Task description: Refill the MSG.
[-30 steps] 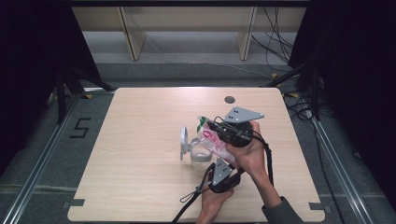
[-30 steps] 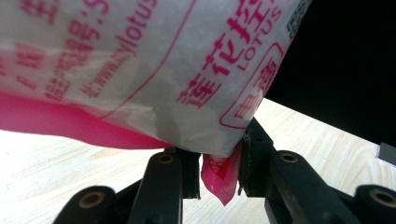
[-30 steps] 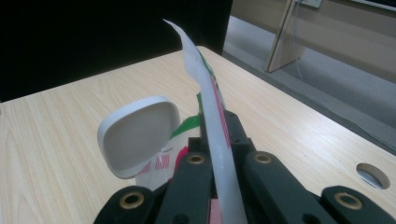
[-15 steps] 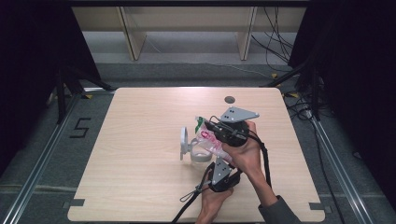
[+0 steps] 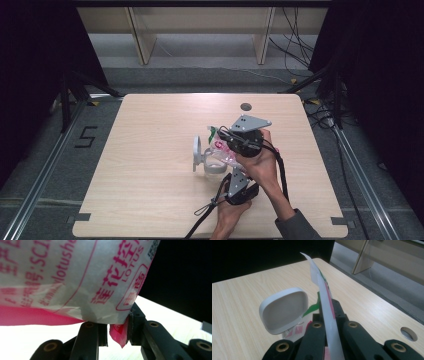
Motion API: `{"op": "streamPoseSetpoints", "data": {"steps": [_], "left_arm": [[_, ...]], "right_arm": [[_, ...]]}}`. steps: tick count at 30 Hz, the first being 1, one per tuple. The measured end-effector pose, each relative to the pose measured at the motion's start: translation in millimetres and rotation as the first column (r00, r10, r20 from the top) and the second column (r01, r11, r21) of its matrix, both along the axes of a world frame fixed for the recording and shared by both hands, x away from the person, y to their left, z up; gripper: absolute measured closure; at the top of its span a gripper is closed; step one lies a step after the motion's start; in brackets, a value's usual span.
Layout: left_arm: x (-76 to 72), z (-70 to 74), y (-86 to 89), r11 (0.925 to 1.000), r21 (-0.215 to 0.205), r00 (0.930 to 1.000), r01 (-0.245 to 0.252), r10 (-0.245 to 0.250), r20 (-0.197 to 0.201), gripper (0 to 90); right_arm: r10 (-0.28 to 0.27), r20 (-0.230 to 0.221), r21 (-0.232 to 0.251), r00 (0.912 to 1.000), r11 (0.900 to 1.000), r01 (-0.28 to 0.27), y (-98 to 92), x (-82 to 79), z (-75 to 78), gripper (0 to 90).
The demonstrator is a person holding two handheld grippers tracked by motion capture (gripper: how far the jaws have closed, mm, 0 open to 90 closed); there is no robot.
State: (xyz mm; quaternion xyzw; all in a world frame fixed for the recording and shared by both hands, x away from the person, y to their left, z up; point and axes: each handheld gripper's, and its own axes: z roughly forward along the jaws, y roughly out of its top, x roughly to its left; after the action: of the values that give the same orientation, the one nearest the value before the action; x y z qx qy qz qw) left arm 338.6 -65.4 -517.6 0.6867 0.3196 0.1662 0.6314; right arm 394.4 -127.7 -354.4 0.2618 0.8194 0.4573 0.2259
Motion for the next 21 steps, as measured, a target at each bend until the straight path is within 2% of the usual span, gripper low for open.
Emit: {"op": "streamPoseSetpoints", "data": {"steps": [3,4,6,10,14,16,17,19,21], "left_arm": [[0.3,0.4,-0.5,1.0,-0.003,1.0,0.001,-0.001,0.0,73.6],[0.6,0.5,-0.4,1.0,-0.005,1.0,0.003,-0.003,0.001,73.7],[0.9,0.7,-0.4,0.9999,-0.01,1.0,0.004,-0.004,0.003,73.7],[0.8,1.7,0.0,1.0,-0.002,1.0,-0.004,0.004,0.005,73.7],[1.6,2.0,-1.0,0.9999,-0.008,1.0,-0.007,0.007,0.006,73.8],[1.3,3.0,-0.6,1.0,0.0,1.0,-0.009,0.009,0.001,73.7],[2.0,3.1,-1.5,0.9999,-0.016,1.0,-0.004,0.004,0.003,73.8],[2.0,4.1,-1.3,0.9999,-0.009,0.9999,-0.009,0.009,0.007,73.8],[2.8,3.3,-0.4,0.9999,-0.01,0.9999,-0.007,0.007,0.01,73.8]], "right_arm": [[-0.005,0.008,-0.016,1.0,1.0,0.005,3.1,0.2,-0.5,90.0],[-0.012,-0.019,-0.014,0.9998,1.0,0.011,3.8,-1.4,-0.2,90.0],[0.013,0.014,-0.028,0.9998,1.0,-0.013,3.8,0.8,0.5,90.0],[0.005,0.015,-0.02,0.9999,1.0,-0.005,5.4,0.7,0.7,90.0],[-0.001,-0.015,-0.01,0.9999,1.0,0.001,5.7,0.4,0.8,90.0],[0.002,-0.009,-0.015,1.0,1.0,-0.002,6.1,0.6,1.2,90.0],[0.006,-0.007,-0.019,1.0,1.0,-0.006,6.5,0.3,1.5,90.0],[0.009,0.02,-0.031,0.9998,0.999,-0.009,8.0,0.9,2.3,90.0],[0.01,0.017,-0.029,0.9998,1.0,-0.01,8.4,1.9,2.4,90.0]]}}
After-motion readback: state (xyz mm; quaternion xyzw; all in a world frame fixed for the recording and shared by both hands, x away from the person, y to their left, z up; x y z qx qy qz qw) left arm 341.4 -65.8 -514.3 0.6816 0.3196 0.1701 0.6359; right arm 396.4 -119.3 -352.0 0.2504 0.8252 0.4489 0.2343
